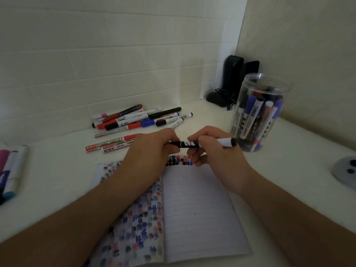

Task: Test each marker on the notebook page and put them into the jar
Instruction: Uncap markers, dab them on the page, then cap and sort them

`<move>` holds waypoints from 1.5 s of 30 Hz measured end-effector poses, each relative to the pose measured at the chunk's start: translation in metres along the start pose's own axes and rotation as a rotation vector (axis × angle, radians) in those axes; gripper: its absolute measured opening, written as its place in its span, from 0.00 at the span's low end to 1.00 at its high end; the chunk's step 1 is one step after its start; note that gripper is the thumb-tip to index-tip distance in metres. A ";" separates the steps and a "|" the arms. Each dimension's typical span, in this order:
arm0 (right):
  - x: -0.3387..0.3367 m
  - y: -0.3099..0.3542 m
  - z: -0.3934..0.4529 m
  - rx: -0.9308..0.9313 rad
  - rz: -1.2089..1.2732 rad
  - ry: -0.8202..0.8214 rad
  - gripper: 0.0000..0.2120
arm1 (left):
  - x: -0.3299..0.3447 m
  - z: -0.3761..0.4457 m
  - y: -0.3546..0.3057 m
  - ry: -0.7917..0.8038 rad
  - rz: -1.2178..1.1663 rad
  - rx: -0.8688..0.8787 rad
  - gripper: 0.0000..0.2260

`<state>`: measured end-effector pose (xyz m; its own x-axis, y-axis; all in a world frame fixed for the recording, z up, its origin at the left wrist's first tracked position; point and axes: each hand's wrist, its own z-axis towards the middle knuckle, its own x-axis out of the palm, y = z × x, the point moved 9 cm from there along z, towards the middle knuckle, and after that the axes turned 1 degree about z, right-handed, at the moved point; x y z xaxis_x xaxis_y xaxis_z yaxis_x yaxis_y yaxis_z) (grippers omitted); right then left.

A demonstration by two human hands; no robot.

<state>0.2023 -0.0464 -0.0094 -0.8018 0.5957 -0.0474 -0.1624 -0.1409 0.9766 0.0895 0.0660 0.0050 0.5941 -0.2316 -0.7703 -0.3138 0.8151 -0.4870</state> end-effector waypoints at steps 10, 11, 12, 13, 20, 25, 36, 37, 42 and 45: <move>0.005 -0.003 0.002 0.012 0.044 0.007 0.13 | -0.005 -0.003 -0.007 -0.040 0.125 0.086 0.05; 0.005 -0.005 0.002 0.031 0.049 0.009 0.14 | -0.005 -0.002 -0.006 -0.041 0.121 0.095 0.05; 0.004 -0.006 0.002 0.046 0.048 0.006 0.14 | -0.005 -0.001 -0.005 -0.040 0.114 0.104 0.05; 0.003 -0.006 0.003 0.054 0.043 0.002 0.14 | -0.005 0.000 -0.004 -0.039 0.102 0.109 0.05; 0.010 0.011 0.000 -0.135 -0.265 0.061 0.05 | -0.005 -0.002 -0.007 -0.015 0.075 0.114 0.12; 0.026 0.022 -0.007 -0.299 -0.553 0.090 0.11 | -0.013 -0.009 0.013 0.043 -0.193 -0.141 0.13; 0.079 0.004 -0.044 -0.304 -0.947 0.556 0.39 | -0.070 -0.021 0.044 0.108 -0.619 -0.532 0.14; 0.084 0.004 -0.049 -0.321 -1.005 0.579 0.37 | -0.080 -0.027 0.057 0.103 -0.508 -0.548 0.16; 0.108 0.004 -0.070 -0.365 -1.141 0.662 0.34 | -0.134 -0.064 0.110 -0.004 0.149 -0.589 0.17; 0.116 0.000 -0.078 -0.347 -1.181 0.700 0.34 | -0.153 -0.082 0.138 -0.053 0.309 -0.585 0.13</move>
<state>0.0643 -0.0391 -0.0315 -0.1956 0.0032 -0.9807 -0.9769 -0.0886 0.1945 -0.1052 0.1703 0.0221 0.4438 0.0052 -0.8961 -0.8169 0.4134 -0.4021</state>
